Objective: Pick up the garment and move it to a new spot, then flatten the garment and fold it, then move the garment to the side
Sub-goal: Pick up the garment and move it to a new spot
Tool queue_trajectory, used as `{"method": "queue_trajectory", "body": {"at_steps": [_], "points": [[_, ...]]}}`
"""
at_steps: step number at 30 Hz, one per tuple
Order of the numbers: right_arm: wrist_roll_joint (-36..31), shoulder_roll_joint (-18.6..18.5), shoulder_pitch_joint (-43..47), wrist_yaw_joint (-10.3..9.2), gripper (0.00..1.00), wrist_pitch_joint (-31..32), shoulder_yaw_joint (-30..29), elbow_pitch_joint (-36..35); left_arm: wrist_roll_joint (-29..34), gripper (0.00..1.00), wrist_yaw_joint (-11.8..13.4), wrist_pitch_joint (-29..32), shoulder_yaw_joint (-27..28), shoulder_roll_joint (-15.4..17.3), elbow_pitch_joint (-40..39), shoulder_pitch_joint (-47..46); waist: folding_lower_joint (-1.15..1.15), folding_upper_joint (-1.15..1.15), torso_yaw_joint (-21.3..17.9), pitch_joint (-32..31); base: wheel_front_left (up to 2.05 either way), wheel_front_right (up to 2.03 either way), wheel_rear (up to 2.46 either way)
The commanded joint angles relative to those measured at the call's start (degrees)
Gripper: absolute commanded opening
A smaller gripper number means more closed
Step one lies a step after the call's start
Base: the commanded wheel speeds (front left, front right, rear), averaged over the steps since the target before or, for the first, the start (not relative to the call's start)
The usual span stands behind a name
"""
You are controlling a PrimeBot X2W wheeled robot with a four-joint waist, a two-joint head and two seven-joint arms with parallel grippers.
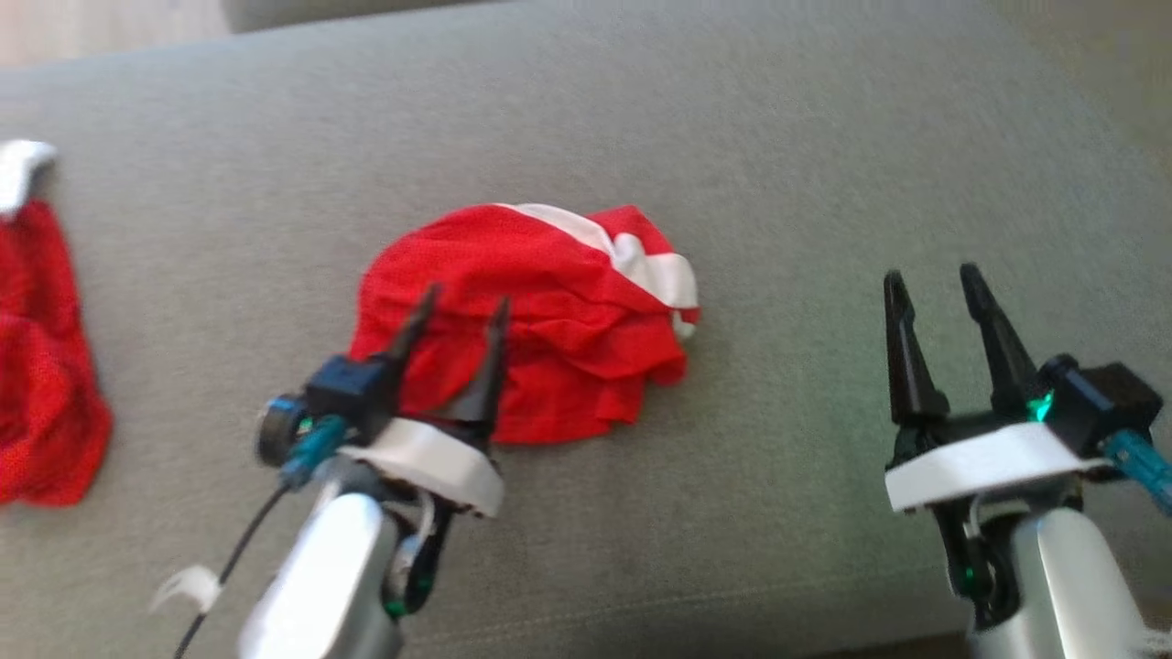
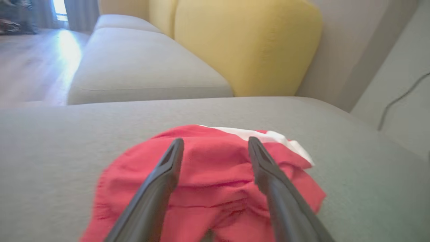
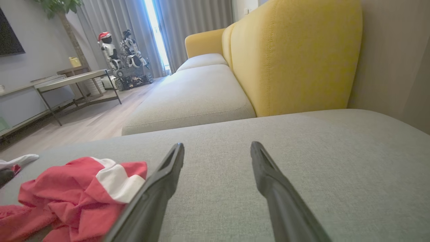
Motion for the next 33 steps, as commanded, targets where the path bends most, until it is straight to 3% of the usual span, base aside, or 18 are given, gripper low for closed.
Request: {"method": "queue_trajectory", "body": {"at_steps": [1,5,15,33], "points": [[-0.7,-0.2,-0.1,0.23,1.00,0.4,1.0,-1.7,0.0,1.00,0.9,-0.7,2.8,1.4,-2.2,-0.4,0.00,0.00,2.6,-2.5,0.00,0.00,0.00],[-2.7,-0.2,1.1,0.23,1.00,1.2,0.0,-2.0,-0.1,1.00,3.2,-1.0,6.3,3.5,-3.4,0.9,0.00,0.00,5.0,-3.8,0.00,0.00,0.00],[-4.8,-0.2,3.9,0.23,1.00,3.0,-0.9,-2.1,0.2,1.00,5.0,-1.2,11.3,8.7,-6.1,6.3,0.00,0.00,7.9,-7.3,0.00,0.00,0.00],[-5.5,-0.3,8.3,0.23,1.00,5.6,-1.0,-3.6,-0.2,1.00,5.6,-0.5,10.5,10.2,-9.9,13.7,0.00,0.00,6.9,-11.0,0.00,0.00,0.00]]}}
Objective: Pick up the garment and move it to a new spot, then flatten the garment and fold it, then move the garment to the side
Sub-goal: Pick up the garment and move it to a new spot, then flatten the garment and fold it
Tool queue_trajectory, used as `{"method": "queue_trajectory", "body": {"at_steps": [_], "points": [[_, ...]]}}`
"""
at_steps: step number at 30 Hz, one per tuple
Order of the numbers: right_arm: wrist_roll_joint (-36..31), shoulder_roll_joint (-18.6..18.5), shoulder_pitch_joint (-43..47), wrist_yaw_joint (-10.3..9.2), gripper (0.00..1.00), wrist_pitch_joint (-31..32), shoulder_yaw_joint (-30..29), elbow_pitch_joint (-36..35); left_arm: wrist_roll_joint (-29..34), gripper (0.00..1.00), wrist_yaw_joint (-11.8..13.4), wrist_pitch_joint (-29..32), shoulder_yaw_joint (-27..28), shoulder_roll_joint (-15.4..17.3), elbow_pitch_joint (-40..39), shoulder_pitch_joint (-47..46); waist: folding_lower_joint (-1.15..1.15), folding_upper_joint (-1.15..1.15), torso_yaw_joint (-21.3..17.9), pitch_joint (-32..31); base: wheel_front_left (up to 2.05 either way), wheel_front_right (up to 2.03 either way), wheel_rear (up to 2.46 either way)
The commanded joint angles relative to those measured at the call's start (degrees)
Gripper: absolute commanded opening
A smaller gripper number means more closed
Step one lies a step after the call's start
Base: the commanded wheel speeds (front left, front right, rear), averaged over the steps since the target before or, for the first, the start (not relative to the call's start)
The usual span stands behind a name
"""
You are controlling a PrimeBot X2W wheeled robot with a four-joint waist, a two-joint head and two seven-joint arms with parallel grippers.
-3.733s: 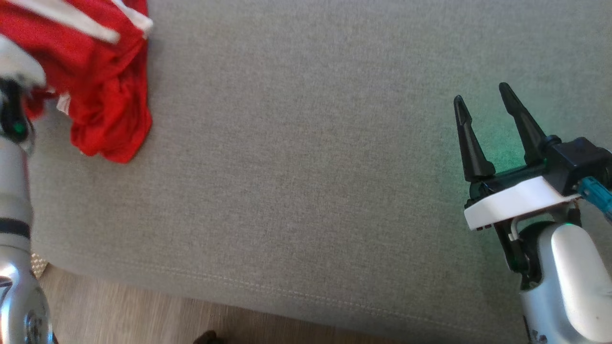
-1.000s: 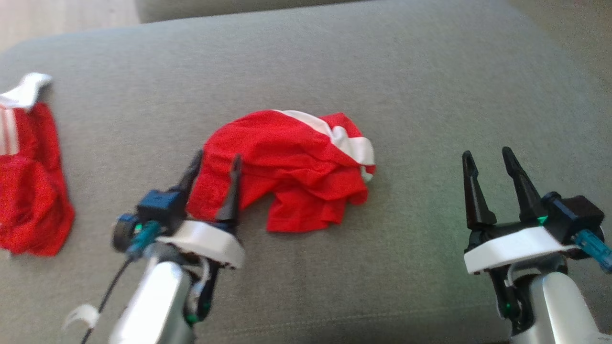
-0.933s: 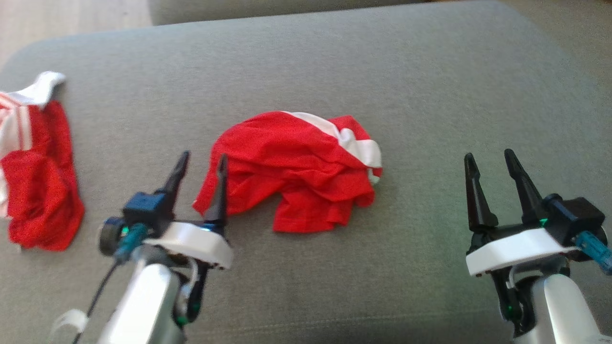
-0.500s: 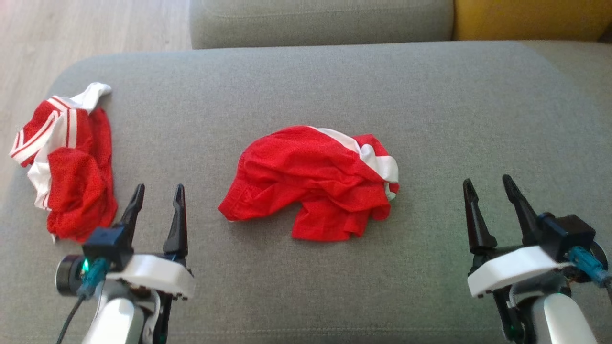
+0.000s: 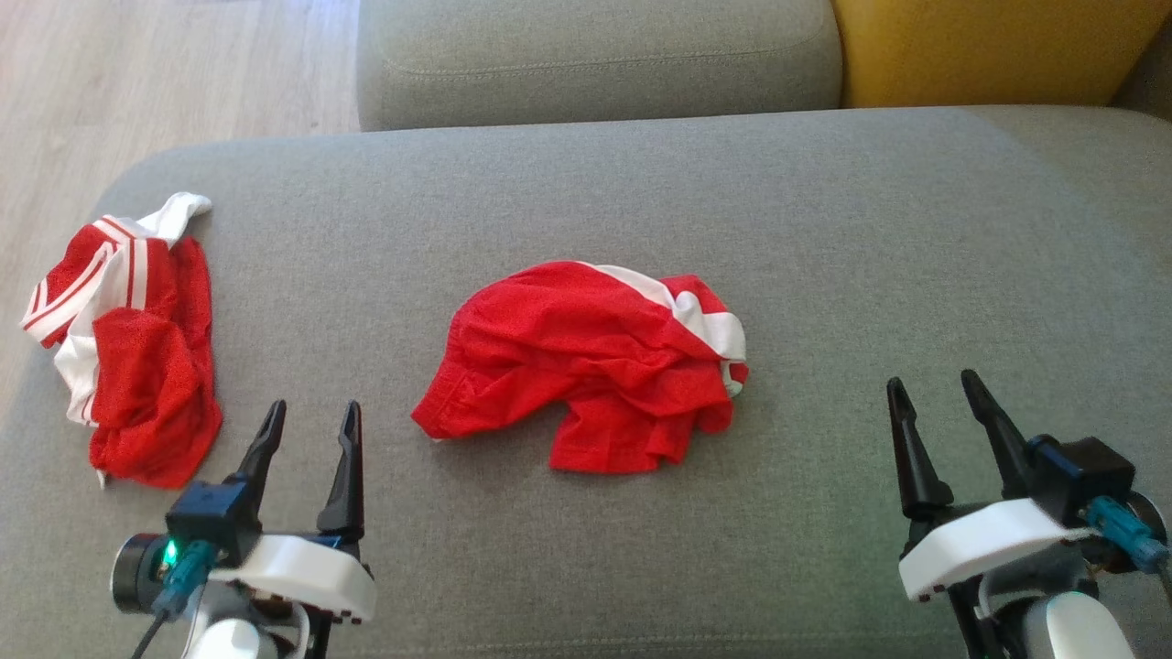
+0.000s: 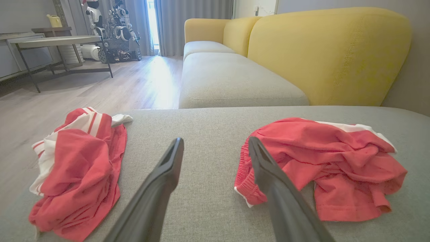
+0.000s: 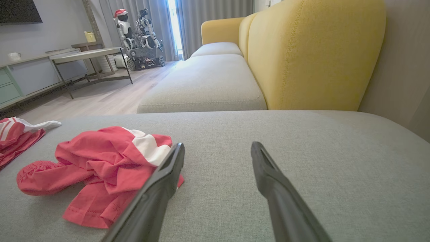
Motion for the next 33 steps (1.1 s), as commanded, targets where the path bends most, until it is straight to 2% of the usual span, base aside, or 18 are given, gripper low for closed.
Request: {"method": "queue_trajectory", "body": {"at_steps": [1,24,33], "points": [[-0.1,-0.3,-1.2,0.23,1.00,-0.1,0.9,-2.6,-0.3,1.00,0.4,-0.1,1.9,1.5,-2.3,-1.9,0.00,0.00,-0.1,-0.1,0.00,0.00,0.00],[1.5,-0.2,-1.1,0.23,1.00,-0.1,1.4,-3.1,-1.3,1.00,1.2,0.6,1.3,2.0,-3.0,-2.3,0.00,0.00,0.1,0.2,0.00,0.00,0.00],[1.9,-0.2,-2.6,0.23,1.00,0.5,0.5,-1.6,-1.0,1.00,1.1,0.6,0.5,2.0,-3.6,-4.1,0.00,0.00,1.2,2.6,0.00,0.00,0.00]]}}
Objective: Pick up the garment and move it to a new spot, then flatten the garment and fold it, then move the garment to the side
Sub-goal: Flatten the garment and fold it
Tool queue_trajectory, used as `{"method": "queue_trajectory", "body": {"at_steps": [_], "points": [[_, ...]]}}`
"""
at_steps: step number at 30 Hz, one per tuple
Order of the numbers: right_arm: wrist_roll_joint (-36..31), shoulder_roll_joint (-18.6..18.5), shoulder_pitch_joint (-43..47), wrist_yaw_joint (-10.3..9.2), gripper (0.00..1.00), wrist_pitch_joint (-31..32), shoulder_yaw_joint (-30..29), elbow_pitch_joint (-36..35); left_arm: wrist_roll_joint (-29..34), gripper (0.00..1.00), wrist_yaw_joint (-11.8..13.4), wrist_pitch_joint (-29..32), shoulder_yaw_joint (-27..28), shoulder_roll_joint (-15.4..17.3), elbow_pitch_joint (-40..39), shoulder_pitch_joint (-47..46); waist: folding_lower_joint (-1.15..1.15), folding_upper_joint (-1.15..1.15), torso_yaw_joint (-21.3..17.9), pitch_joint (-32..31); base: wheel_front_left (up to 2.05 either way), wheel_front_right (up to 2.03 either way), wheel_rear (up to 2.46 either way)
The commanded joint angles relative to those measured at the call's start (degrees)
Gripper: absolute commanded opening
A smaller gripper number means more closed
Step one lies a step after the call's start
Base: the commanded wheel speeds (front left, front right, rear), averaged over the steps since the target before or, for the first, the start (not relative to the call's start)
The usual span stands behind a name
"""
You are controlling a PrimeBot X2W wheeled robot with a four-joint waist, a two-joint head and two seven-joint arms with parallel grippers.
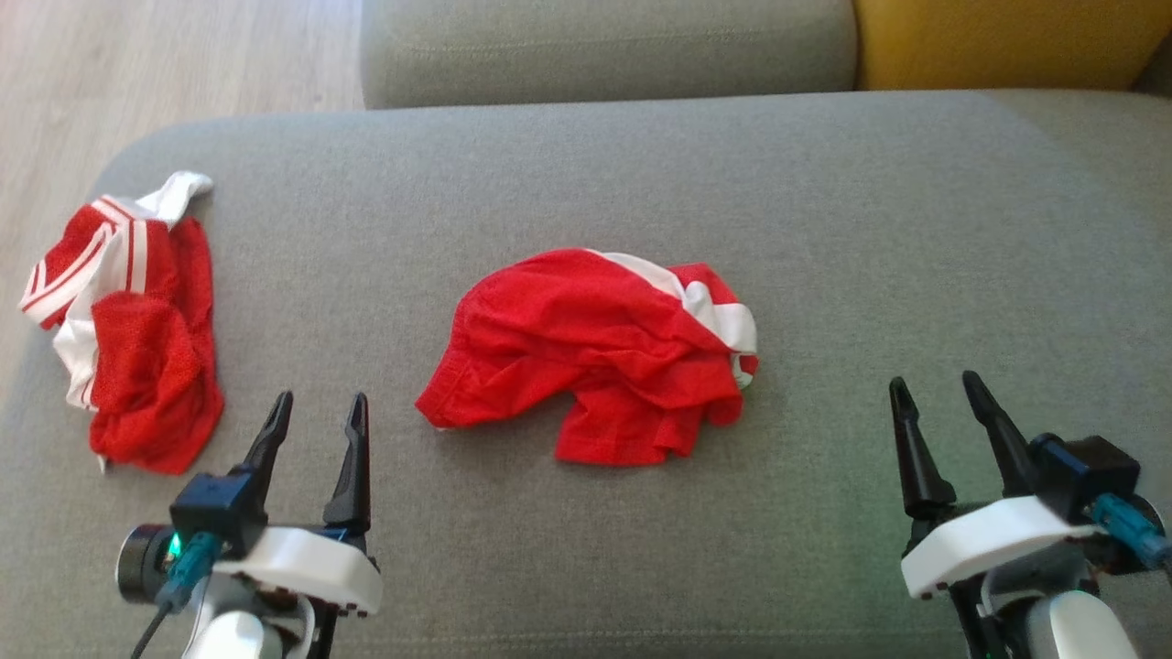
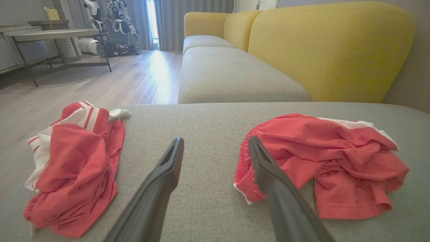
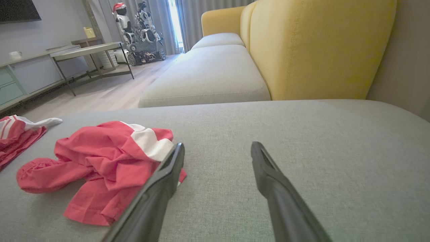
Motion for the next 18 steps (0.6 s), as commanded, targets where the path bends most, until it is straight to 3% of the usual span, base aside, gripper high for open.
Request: {"method": "queue_trajectory", "body": {"at_steps": [1,6,18], "points": [[0.2,-0.2,-2.9,0.23,1.00,0.3,0.7,-1.2,0.0,1.00,0.0,-0.2,1.8,1.1,-2.1,-4.4,0.00,0.00,0.9,1.4,0.00,0.00,0.00],[-0.5,-0.2,-6.0,0.23,1.00,1.9,0.9,2.0,0.5,1.00,-0.6,-0.4,0.9,0.6,-2.1,-7.0,0.00,0.00,2.6,4.1,0.00,0.00,0.00],[-2.4,-0.3,-17.1,0.23,1.00,6.8,1.4,17.9,1.7,1.00,-2.6,-1.4,-0.8,-1.6,-0.5,-14.3,0.00,0.00,8.2,11.8,0.00,0.00,0.00]]}}
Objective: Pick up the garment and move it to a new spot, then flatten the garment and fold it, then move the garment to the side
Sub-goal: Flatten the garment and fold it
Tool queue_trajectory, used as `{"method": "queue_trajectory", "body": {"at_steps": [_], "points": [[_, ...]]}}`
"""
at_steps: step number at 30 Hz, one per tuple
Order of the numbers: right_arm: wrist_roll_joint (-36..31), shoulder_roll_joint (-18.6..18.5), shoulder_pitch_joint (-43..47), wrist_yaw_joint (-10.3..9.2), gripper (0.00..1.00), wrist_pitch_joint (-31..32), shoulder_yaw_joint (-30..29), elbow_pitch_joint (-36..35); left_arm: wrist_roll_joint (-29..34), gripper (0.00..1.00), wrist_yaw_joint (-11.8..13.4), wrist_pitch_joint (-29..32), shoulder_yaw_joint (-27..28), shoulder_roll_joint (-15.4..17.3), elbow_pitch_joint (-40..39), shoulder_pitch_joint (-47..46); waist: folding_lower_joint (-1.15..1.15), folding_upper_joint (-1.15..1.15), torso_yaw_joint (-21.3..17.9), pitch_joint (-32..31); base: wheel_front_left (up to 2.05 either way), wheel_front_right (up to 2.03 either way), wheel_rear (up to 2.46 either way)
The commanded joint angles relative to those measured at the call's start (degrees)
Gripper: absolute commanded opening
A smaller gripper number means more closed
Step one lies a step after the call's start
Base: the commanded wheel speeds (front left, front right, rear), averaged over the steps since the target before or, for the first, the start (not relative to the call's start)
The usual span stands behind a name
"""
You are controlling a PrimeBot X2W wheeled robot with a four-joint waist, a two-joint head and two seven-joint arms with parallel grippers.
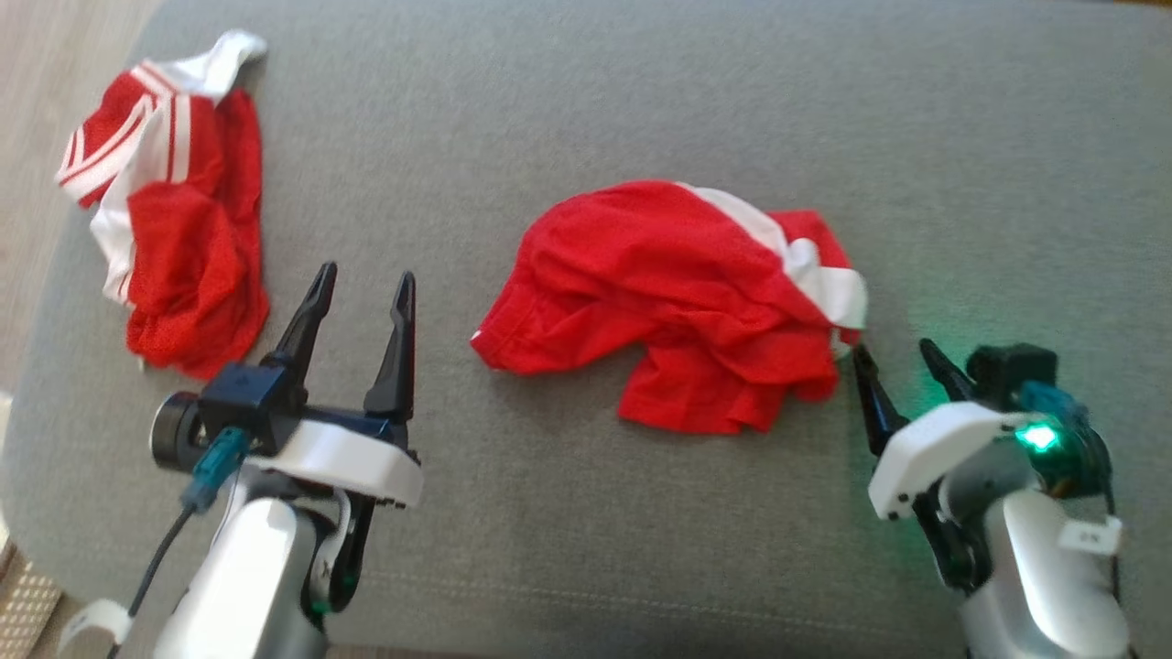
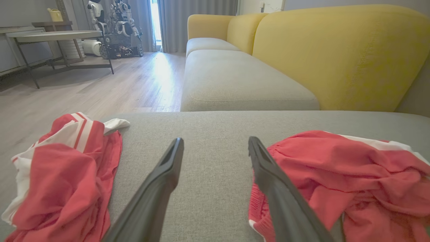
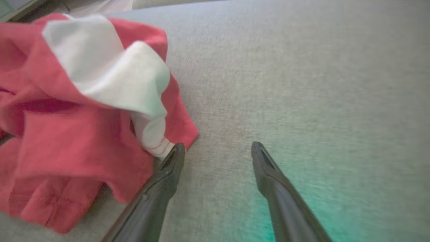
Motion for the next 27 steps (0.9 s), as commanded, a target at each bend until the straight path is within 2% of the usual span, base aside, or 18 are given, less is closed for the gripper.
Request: {"method": "queue_trajectory", "body": {"at_steps": [1,7,8,9,11,18,27], "points": [[-0.2,-0.2,-3.2,0.23,1.00,0.2,1.9,0.0,0.5,1.00,0.0,-0.6,2.1,0.4,-1.2,-2.8,0.00,0.00,1.6,1.9,0.00,0.00,0.00],[0.1,-0.2,-6.7,0.23,1.00,0.1,3.6,5.6,1.1,1.00,-0.2,-0.8,2.9,-0.3,-0.8,-3.6,0.00,0.00,2.2,3.2,0.00,0.00,0.00],[0.2,-0.2,-7.0,0.23,0.84,0.4,4.1,6.4,1.2,1.00,-0.2,-0.8,3.0,-0.5,-0.9,-3.6,0.00,0.00,2.2,3.2,0.00,0.00,0.00],[0.3,-0.2,-7.2,0.23,0.46,0.7,4.6,7.1,1.3,1.00,-0.3,-0.8,3.2,-0.6,-1.0,-3.5,0.00,0.00,2.2,3.2,0.00,0.00,0.00],[0.5,-0.5,-7.4,0.23,0.00,1.6,5.6,8.1,1.5,1.00,-0.5,-0.8,3.5,-0.9,-1.1,-3.4,0.00,0.00,2.1,3.1,0.00,0.00,0.00],[1.2,-1.8,-6.3,0.23,0.00,1.7,5.4,6.3,2.2,1.00,-1.1,-0.8,4.6,-1.7,-1.2,-3.0,0.00,0.00,1.0,2.7,0.00,0.00,0.00],[1.1,-3.5,-2.8,0.23,0.00,2.8,-1.1,-4.3,3.0,1.00,-1.8,-0.8,6.2,-2.2,-1.3,-2.1,0.00,0.00,-1.5,1.6,0.00,0.00,0.00]]}}
